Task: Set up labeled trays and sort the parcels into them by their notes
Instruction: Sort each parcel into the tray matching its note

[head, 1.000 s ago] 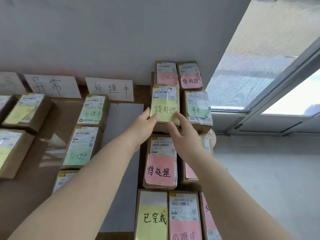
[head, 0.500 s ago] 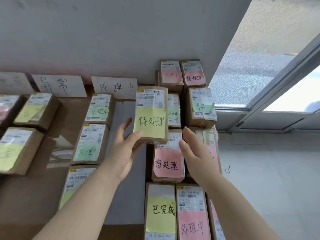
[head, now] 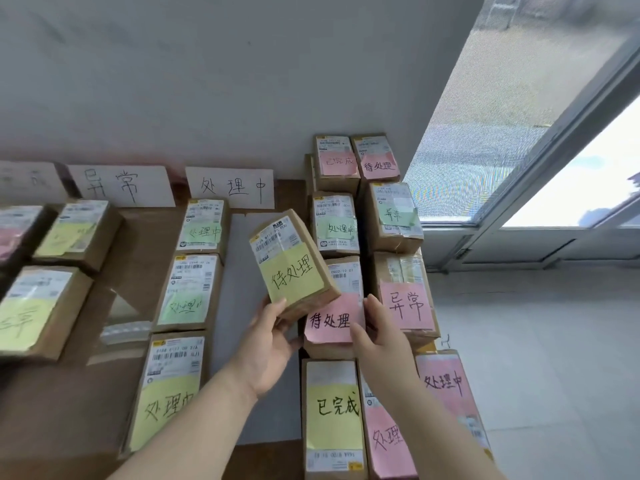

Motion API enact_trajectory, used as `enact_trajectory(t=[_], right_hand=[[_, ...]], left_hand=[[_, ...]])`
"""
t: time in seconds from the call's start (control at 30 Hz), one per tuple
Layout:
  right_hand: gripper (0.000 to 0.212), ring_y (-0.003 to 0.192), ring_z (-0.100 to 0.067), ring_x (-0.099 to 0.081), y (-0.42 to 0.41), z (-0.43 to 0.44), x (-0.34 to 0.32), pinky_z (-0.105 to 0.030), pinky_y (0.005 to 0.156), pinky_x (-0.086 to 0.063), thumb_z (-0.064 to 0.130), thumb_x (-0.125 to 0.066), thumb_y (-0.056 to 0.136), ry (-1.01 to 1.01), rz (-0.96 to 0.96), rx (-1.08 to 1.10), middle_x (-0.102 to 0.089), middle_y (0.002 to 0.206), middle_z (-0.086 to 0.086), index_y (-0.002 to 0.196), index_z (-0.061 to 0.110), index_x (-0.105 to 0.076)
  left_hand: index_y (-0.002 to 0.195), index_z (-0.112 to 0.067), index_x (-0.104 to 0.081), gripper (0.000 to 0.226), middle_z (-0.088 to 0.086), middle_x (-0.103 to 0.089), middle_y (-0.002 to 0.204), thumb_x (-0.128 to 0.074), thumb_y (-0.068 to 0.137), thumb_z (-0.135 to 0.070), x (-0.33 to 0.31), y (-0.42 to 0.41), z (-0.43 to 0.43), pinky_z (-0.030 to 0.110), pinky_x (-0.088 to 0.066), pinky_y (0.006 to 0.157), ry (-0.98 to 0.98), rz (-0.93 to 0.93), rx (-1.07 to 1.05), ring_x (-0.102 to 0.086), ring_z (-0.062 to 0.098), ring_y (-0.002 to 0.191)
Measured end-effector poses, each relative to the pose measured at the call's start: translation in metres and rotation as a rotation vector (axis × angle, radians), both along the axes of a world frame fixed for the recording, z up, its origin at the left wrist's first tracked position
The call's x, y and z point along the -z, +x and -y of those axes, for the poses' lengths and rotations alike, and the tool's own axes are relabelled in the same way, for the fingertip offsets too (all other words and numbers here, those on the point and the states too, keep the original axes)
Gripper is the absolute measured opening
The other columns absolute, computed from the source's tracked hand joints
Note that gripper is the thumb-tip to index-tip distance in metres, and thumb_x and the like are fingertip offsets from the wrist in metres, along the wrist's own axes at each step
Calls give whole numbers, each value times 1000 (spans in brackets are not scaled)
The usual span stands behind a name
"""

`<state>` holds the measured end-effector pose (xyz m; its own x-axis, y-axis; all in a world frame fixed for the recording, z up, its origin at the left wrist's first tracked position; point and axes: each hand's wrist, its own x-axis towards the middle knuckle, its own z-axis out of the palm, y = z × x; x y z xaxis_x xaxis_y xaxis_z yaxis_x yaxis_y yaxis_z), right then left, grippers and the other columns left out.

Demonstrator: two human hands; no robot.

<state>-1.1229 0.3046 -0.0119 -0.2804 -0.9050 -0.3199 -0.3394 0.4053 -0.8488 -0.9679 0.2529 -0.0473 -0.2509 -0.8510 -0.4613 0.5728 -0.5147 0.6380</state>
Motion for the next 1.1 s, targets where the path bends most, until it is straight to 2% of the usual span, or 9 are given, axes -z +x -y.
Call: enact_trajectory(t=[0.13, 0.33, 0.43, 0.5, 0.57, 0.7, 0.8, 0.97, 1.1], right_hand=[[55, 127, -5, -46, 5, -10, -4, -36, 108, -41, 12, -60, 91, -68, 98, 80, -51, 137, 10, 142, 24, -42], [46, 109, -4, -60, 17, -19, -9, -32, 94, -52, 6, -66, 85, -134, 266, 108, -64, 119, 7, 119, 35, -56], [52, 105, -9, -65, 29, -23, -12, -29, 87, -53, 4, -67, 84, -103, 498, 71, -70, 112, 5, 124, 34, -54], [61, 109, -15, -64, 39, -25, -12, -33, 90, -52, 8, -72, 79, -89, 571, 53, -69, 116, 3, 129, 34, -50], [64, 110, -21, -64, 48, -26, -12, -38, 90, -52, 1, -71, 78, -101, 644, 95, -68, 117, -2, 130, 29, -49], [74, 106, -23, -66, 65, -32, -16, -33, 79, -53, 2, -73, 61, -153, 755, 178, -65, 120, -4, 127, 24, -49], [75, 110, -24, -64, 76, -37, -16, -38, 88, -53, 5, -72, 57, -194, 770, 211, -64, 122, -7, 127, 19, -50], [69, 115, -24, -60, 87, -47, -13, -43, 97, -49, 10, -73, 59, -210, 733, 241, -63, 123, -5, 123, 22, -51], [60, 114, -24, -60, 86, -60, -13, -44, 99, -49, 6, -77, 67, -214, 727, 223, -63, 122, -3, 117, 27, -53]], left_hand=[[136, -15, -47, 51, 12, -61, 128, -49, 86, -27, -6, 12, -12, 46, -56, 77, -54, -35, 22, -63, 19, 106], [134, -15, -48, 45, 12, -62, 127, -48, 89, -24, -26, 31, -23, 50, -56, 76, -155, -51, 22, -63, 21, 111], [131, -18, -51, 44, 9, -65, 123, -47, 87, -22, -34, 47, -23, 48, -57, 77, -177, -56, -2, -64, 20, 108], [130, -19, -52, 45, 9, -67, 120, -49, 85, -22, -38, 58, -24, 50, -55, 78, -183, -46, -20, -64, 21, 108], [132, -20, -51, 47, 8, -66, 121, -50, 85, -24, -40, 70, -26, 52, -55, 79, -184, -37, -24, -64, 20, 108], [135, -18, -50, 46, 11, -62, 127, -49, 89, -23, -39, 94, -33, 56, -50, 91, -133, -47, -57, -61, 24, 111], [134, -15, -52, 42, 13, -64, 124, -49, 92, -19, -37, 111, -42, 54, -45, 98, -79, -24, -99, -65, 22, 99], [123, -12, -60, 30, 12, -69, 107, -48, 96, -16, -36, 127, -65, 50, -49, 92, -12, 32, -116, -64, 25, 93], [120, -11, -61, 28, 12, -70, 106, -47, 96, -17, -40, 125, -87, 48, -48, 92, -1, 61, -126, -64, 26, 93]])
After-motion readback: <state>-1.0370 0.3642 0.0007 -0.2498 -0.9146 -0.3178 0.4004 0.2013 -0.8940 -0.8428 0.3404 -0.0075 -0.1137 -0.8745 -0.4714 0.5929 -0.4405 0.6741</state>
